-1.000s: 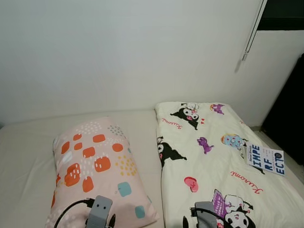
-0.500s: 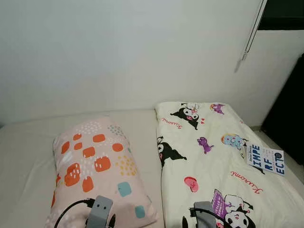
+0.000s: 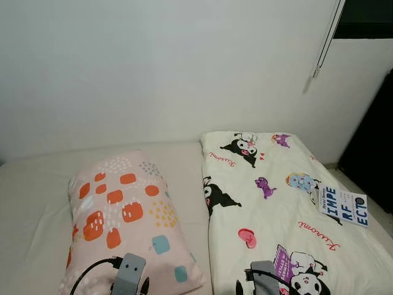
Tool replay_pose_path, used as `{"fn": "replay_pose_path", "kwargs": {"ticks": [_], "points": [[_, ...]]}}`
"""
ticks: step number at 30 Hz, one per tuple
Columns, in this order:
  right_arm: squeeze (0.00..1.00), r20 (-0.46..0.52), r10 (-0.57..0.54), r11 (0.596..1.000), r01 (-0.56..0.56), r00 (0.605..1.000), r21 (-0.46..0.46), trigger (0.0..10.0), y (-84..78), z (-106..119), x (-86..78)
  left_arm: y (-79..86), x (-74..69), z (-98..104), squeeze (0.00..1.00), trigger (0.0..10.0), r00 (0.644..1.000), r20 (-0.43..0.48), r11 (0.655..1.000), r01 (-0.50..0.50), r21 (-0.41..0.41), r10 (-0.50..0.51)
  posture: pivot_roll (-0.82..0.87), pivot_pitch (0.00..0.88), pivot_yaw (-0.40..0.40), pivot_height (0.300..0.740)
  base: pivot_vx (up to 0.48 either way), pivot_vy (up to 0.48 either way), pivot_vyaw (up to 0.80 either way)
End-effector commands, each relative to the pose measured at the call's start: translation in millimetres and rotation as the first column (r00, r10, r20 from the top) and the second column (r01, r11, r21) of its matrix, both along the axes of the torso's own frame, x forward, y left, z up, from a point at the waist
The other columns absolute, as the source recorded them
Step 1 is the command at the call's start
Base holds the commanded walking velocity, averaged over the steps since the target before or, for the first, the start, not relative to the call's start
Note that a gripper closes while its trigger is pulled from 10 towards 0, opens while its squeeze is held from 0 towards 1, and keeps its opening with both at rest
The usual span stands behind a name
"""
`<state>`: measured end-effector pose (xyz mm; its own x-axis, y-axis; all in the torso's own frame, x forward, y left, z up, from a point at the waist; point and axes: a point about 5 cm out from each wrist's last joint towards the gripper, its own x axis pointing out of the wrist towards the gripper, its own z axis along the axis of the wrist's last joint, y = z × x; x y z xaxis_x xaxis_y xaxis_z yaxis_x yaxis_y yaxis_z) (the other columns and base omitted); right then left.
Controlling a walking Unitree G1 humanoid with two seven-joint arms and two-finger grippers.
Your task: Clean up the room
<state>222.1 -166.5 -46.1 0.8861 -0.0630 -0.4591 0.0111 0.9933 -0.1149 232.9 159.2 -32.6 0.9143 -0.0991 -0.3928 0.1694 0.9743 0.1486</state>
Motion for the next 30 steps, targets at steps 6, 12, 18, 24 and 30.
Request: {"fn": "replay_pose_path", "kwargs": {"ticks": [6, 12, 18, 24, 30], "points": [[0.0, -0.02, 0.002, 1.0, -0.002, 1.0, -0.003, 10.0, 0.1, -3.1, -3.5, 0.5, -3.3, -3.3, 0.0, 10.0, 1.0, -0.02, 1.0, 0.002, 0.01, -0.002, 0.03, 0.083, -0.013, 0.74, 0.0, 0.0, 0.0], [0.0, -0.029, -0.003, 1.0, 0.002, 1.0, -0.004, 10.0, 0.6, -4.4, -4.7, 3.7, -7.7, -8.0, 0.0, 10.0, 0.998, -0.056, 1.0, -0.006, 0.018, 0.007, 0.03, 0.08, -0.007, 0.74, 0.0, 0.0, 0.0], [0.0, -0.03, -0.004, 1.0, 0.003, 1.0, -0.005, 10.0, 0.3, -4.8, -5.6, 5.2, -8.2, -8.4, 0.0, 10.0, 0.998, -0.059, 1.0, -0.014, 0.017, 0.015, 0.03, 0.084, -0.007, 0.74, 0.0, 0.0, 0.0], [0.0, -0.033, 0.0, 1.0, 0.0, 0.999, -0.011, 10.0, 0.0, -5.0, -6.0, 6.0, -8.9, -9.3, 0.0, 10.0, 0.998, -0.066, 1.0, -0.021, 0.015, 0.022, 0.03, 0.084, -0.007, 0.74, 0.0, 0.0, 0.0], [0.0, -0.096, 0.011, 0.999, -0.014, 0.995, -0.029, 10.0, -0.5, -11.1, -10.8, 5.1, -10.0, -10.9, 0.0, 10.0, 0.996, -0.081, 0.999, -0.032, -0.008, 0.031, 0.03, 0.084, -0.01, 0.74, 0.0, 0.0, 0.0]]}}
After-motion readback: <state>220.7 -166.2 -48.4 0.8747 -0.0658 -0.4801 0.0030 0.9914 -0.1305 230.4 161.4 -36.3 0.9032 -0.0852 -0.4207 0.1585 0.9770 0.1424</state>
